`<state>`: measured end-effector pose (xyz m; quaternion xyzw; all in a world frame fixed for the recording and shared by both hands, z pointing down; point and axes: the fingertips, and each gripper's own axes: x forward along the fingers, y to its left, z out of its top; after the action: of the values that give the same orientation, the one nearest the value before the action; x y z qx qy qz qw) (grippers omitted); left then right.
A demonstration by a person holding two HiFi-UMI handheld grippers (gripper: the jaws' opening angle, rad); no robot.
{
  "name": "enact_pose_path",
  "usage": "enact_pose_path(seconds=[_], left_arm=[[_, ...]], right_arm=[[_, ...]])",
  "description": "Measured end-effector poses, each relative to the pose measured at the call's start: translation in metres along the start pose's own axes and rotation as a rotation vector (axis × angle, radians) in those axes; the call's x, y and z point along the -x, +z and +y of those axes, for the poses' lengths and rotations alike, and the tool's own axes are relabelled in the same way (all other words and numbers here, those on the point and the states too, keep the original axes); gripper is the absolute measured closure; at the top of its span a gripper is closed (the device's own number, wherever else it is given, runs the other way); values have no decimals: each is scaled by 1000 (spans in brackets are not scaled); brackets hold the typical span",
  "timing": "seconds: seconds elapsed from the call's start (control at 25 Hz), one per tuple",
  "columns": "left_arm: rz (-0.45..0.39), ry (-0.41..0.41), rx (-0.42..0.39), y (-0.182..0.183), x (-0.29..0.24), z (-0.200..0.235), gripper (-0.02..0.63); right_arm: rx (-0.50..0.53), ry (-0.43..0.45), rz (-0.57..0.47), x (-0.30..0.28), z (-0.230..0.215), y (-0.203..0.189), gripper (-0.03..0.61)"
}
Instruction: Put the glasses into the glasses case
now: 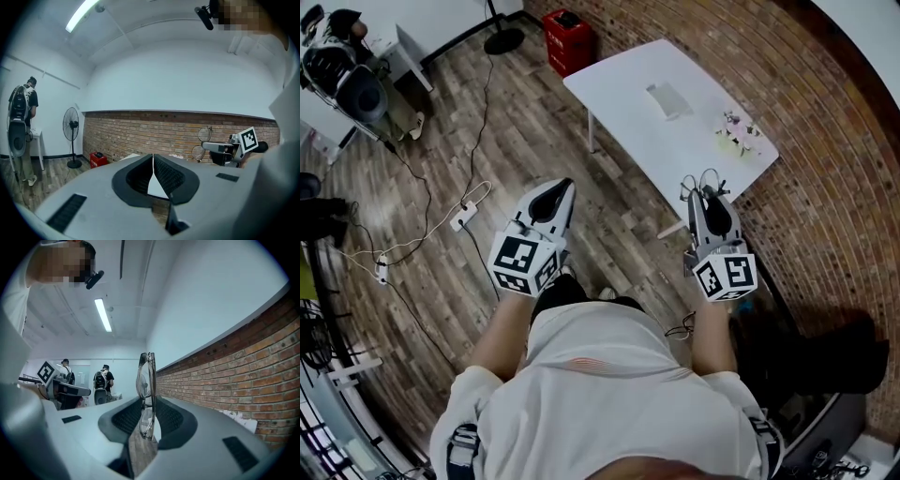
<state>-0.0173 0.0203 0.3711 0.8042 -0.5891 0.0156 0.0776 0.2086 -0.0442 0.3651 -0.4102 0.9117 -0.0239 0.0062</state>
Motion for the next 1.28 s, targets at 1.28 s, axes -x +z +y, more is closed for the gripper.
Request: enact_pose_path(seconds=[1.28], left_arm=[[58, -410, 19, 37, -274, 181, 594]], right_arm=[[-41, -363, 7, -240, -103, 7, 431]])
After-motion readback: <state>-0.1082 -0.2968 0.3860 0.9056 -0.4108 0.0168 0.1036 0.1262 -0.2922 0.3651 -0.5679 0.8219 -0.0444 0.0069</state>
